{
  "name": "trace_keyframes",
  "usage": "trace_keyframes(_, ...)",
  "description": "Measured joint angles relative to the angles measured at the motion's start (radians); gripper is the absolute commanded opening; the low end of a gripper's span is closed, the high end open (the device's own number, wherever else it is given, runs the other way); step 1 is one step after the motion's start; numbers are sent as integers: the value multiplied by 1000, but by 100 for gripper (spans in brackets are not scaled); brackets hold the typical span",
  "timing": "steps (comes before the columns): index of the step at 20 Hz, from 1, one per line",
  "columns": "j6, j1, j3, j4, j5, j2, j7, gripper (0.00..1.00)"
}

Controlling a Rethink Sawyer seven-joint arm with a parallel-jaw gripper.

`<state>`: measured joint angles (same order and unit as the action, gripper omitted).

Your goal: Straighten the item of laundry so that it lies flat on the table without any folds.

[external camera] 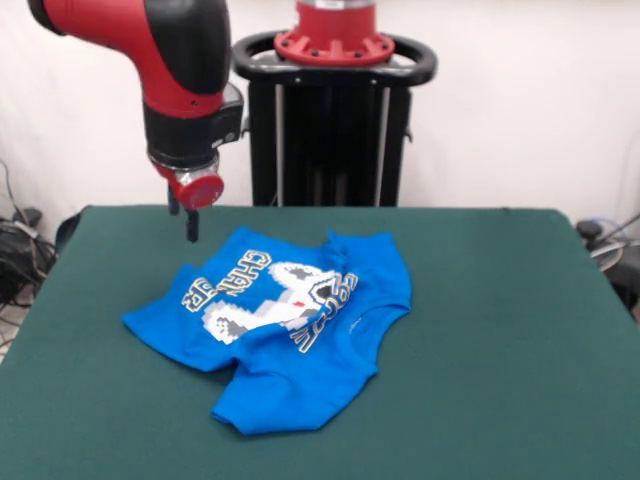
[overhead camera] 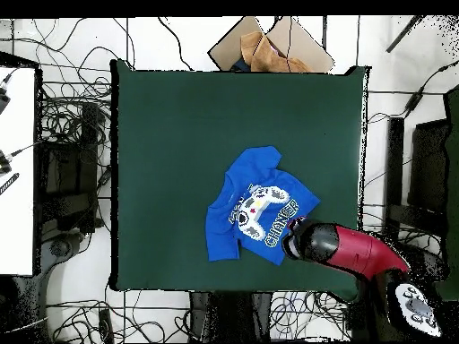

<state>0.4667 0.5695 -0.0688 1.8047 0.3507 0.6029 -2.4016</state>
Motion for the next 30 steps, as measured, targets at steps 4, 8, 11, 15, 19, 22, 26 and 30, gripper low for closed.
trace_keyframes(4, -49, 58, 40, 8, 100, 16, 1, 100)
trace_keyframes(8, -108, 111, 65, 8, 166, 11, 1, 100)
trace_keyframes(11, -135, 130, 74, 2, 180, -2, 1, 100)
trace_keyframes(15, -138, 127, 97, -8, 180, -17, 1, 100)
trace_keyframes(19, -138, 124, 149, -14, 172, -22, 1, 100)
trace_keyframes(22, -137, 114, 186, -23, 158, -22, 1, 100)
trace_keyframes(26, -101, 71, 197, -58, 134, -17, 1, 100)
trace_keyframes(30, -71, 38, 197, -92, 124, -18, 1, 100)
